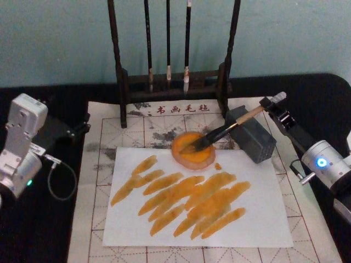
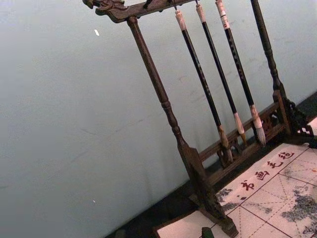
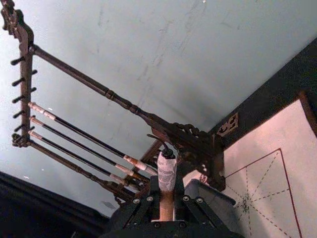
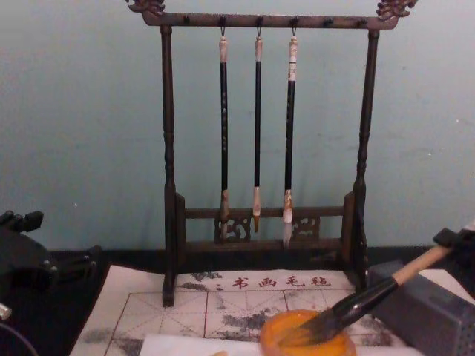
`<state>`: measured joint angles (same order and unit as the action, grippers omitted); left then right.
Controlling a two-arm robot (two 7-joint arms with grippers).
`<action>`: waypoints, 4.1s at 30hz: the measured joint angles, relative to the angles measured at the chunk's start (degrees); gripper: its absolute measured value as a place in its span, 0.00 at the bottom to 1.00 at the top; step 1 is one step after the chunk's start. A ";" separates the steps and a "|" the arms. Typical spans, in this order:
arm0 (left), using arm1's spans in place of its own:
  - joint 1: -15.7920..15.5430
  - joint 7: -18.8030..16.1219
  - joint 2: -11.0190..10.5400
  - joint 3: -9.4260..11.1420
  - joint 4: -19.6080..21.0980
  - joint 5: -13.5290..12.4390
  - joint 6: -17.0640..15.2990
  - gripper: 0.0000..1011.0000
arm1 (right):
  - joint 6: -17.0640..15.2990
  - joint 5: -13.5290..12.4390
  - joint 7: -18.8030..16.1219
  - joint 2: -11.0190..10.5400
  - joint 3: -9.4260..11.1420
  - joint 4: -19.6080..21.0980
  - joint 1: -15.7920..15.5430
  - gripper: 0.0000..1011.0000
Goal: Pick up the brush from the inkstone, write on the paper, then place the brush back to its original position.
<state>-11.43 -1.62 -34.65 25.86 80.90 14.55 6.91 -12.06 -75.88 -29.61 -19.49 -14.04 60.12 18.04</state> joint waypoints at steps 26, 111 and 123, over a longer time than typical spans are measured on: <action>0.00 0.00 0.00 0.00 0.00 0.00 0.00 0.99 | -1.68 -6.25 -0.21 -2.53 -2.06 3.90 -0.86 0.17; 0.00 0.00 0.00 0.00 0.00 0.00 0.00 0.99 | -6.83 -5.45 -13.16 -17.63 -21.31 12.43 1.04 0.17; 0.00 0.00 0.00 0.00 0.00 0.00 0.00 0.99 | -6.88 -5.81 -13.46 -17.57 -23.23 12.07 2.24 0.17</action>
<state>-11.43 -1.62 -34.65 25.86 80.90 14.55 6.91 -18.94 -81.69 -43.07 -37.06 -37.27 72.19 20.28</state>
